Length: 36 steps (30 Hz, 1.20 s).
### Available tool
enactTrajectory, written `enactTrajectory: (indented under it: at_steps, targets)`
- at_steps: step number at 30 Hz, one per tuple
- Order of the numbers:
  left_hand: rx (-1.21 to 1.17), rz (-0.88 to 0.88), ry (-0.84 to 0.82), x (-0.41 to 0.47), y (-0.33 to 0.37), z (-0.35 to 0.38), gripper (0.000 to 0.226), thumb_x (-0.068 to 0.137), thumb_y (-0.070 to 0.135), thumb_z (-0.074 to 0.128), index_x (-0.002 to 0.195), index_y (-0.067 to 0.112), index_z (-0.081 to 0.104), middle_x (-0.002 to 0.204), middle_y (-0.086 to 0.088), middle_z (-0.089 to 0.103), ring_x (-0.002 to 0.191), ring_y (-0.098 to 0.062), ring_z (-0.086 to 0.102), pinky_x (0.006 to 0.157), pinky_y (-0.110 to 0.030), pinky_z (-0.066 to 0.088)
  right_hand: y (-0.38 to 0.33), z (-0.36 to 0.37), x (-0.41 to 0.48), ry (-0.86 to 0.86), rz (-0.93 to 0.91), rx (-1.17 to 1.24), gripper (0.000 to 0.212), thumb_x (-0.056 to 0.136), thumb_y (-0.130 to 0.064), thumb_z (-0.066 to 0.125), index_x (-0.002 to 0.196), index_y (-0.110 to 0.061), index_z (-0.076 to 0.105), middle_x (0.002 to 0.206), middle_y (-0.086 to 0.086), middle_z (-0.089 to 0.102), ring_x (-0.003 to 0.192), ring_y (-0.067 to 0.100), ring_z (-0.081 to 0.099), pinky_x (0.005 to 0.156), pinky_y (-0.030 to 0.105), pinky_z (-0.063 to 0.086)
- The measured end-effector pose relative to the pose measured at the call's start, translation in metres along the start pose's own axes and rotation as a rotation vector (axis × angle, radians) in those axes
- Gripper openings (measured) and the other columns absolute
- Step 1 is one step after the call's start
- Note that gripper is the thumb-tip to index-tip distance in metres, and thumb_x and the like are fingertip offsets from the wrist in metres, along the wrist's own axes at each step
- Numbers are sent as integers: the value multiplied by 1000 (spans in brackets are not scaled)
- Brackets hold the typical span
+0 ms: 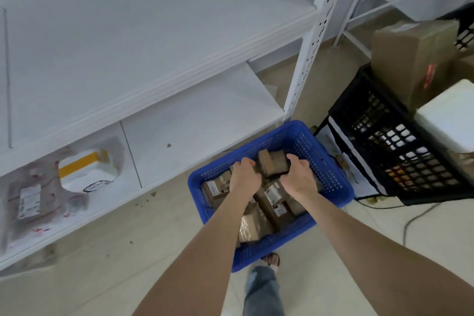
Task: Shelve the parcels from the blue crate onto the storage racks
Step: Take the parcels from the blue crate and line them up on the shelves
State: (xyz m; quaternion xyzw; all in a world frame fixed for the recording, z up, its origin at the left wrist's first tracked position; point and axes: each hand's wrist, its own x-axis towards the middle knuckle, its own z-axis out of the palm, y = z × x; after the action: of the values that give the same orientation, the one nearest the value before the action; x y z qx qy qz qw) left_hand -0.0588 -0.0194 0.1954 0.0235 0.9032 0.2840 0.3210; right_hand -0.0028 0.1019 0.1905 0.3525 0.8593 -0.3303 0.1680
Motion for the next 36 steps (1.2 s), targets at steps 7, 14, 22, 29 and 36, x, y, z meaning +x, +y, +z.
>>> enactTrajectory:
  at_steps: [7,14,22,29,36]
  targets:
    - [-29,-105,10,78,16,55,33,89,2,47,121,7,50,127,-16,49,101,-28,57,75,-32,46,33,2,103,-146,-25,-55,70,88,-9,57,148,-25,24,136,12,35,113,30,51,92,44,50]
    - [-134,-286,79,145,16,129,43,89,0,49,129,14,43,131,-10,43,115,-27,51,96,-37,45,80,37,198,-252,-164,-170,56,88,-8,53,139,-21,34,136,10,40,111,27,52,91,40,49]
    - [-227,-389,107,225,-45,230,57,90,0,49,143,16,33,144,-7,39,123,-26,49,99,-41,47,133,139,300,-378,-110,-205,71,85,-28,65,145,-14,29,136,12,44,112,29,54,83,33,48]
    - [-292,-435,131,281,-111,300,64,91,-1,48,148,17,25,151,-9,32,134,-25,40,106,-39,42,162,241,373,-414,-84,-144,96,66,-61,73,142,-18,35,131,9,54,112,30,58,79,33,49]
    - [-322,-435,154,306,-138,315,59,91,0,48,145,15,30,146,-11,39,130,-27,44,105,-40,42,160,278,395,-374,-100,-173,71,81,-47,69,134,-7,43,124,12,60,109,29,60,79,32,48]
